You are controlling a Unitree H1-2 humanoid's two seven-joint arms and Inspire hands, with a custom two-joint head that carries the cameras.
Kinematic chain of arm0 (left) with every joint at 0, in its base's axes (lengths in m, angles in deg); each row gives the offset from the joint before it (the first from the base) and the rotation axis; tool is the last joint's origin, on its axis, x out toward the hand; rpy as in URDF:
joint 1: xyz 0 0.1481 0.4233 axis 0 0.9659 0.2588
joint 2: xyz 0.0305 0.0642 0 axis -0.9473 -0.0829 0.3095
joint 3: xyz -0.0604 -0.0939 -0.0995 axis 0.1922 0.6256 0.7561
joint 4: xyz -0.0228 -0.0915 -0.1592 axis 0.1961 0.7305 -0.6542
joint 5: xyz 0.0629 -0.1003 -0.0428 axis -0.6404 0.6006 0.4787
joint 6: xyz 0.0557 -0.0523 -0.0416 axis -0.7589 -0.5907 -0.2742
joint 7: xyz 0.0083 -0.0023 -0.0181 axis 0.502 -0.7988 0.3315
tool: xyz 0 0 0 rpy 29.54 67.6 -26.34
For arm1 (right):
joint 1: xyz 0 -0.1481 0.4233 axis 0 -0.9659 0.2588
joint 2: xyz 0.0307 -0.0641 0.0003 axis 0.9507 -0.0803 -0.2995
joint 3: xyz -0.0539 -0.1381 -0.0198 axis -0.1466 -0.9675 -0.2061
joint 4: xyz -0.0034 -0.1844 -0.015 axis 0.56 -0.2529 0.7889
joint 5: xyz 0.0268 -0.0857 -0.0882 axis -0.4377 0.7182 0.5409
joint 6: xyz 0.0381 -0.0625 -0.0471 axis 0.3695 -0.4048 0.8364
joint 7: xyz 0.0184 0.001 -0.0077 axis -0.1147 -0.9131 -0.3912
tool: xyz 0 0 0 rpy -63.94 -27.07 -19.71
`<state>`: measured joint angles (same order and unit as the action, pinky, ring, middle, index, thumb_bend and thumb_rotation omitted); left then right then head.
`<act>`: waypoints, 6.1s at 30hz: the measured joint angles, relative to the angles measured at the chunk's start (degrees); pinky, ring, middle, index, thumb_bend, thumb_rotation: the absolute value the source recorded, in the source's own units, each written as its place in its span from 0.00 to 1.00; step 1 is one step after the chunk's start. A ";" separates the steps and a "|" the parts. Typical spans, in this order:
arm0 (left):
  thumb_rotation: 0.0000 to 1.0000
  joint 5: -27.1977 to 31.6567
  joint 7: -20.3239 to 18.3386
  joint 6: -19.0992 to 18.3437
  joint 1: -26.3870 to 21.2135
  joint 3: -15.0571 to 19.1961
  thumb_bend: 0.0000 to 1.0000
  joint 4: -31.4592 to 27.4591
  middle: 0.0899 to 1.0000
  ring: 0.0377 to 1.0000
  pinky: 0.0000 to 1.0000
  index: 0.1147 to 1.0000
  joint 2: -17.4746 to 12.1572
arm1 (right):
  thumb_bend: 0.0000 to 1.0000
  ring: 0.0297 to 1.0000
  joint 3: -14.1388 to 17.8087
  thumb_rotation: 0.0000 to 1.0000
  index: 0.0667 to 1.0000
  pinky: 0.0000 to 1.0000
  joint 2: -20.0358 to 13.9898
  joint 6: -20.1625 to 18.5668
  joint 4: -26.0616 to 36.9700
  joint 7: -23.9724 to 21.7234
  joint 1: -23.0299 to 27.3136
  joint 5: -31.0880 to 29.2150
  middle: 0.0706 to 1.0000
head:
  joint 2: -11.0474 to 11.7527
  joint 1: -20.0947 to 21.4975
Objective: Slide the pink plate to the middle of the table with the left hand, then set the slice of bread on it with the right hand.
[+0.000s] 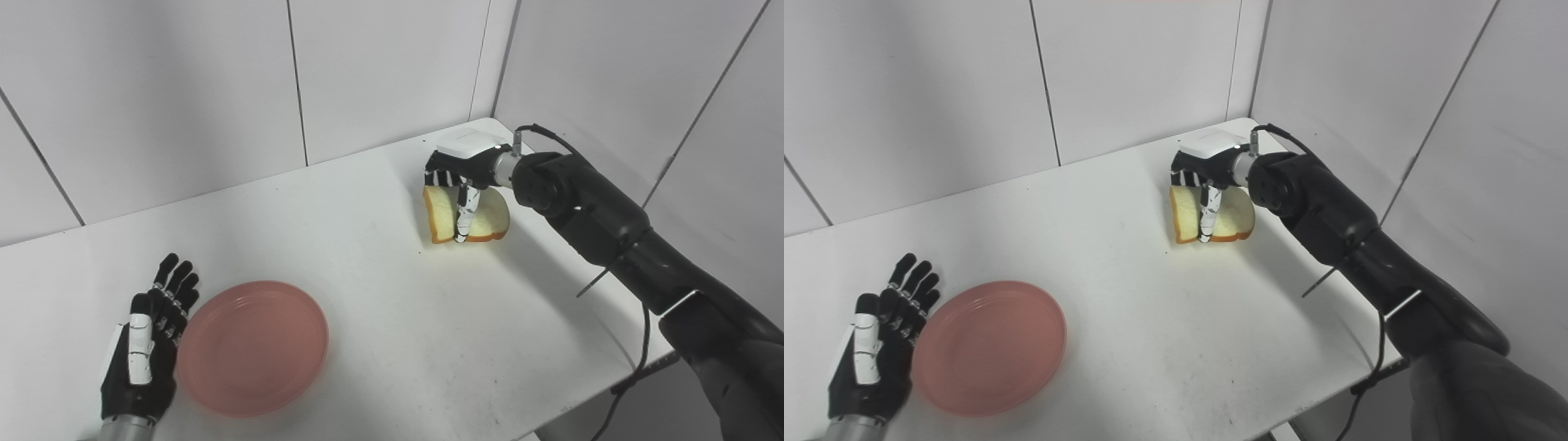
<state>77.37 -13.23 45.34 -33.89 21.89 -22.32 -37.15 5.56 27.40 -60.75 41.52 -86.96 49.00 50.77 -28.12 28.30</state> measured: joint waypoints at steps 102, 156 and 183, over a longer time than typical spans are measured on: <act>1.00 -11.08 14.01 -1.83 2.69 -5.76 0.78 -2.76 0.99 1.00 1.00 0.98 9.46 | 0.53 0.43 -12.67 0.00 0.47 0.38 18.09 8.70 16.42 -16.64 4.87 -6.46 0.43 | -11.42 -32.35; 1.00 -10.95 14.42 -4.12 2.69 -5.80 0.78 -4.20 1.00 1.00 1.00 0.99 9.44 | 0.53 0.45 -11.05 0.00 0.46 0.42 19.44 10.23 22.82 -18.37 5.97 -6.46 0.44 | -10.81 -31.47; 1.00 -11.05 14.42 -3.93 2.65 -5.98 0.80 -3.74 1.00 1.00 1.00 0.98 9.43 | 0.66 0.65 -13.41 0.23 0.65 0.56 21.44 14.08 15.30 -11.83 1.01 -3.64 0.68 | -10.63 -31.55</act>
<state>66.32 1.20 41.41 -31.24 15.91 -26.07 -27.72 -7.85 48.84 -46.67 56.82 -98.79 50.01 47.13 -38.76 -3.25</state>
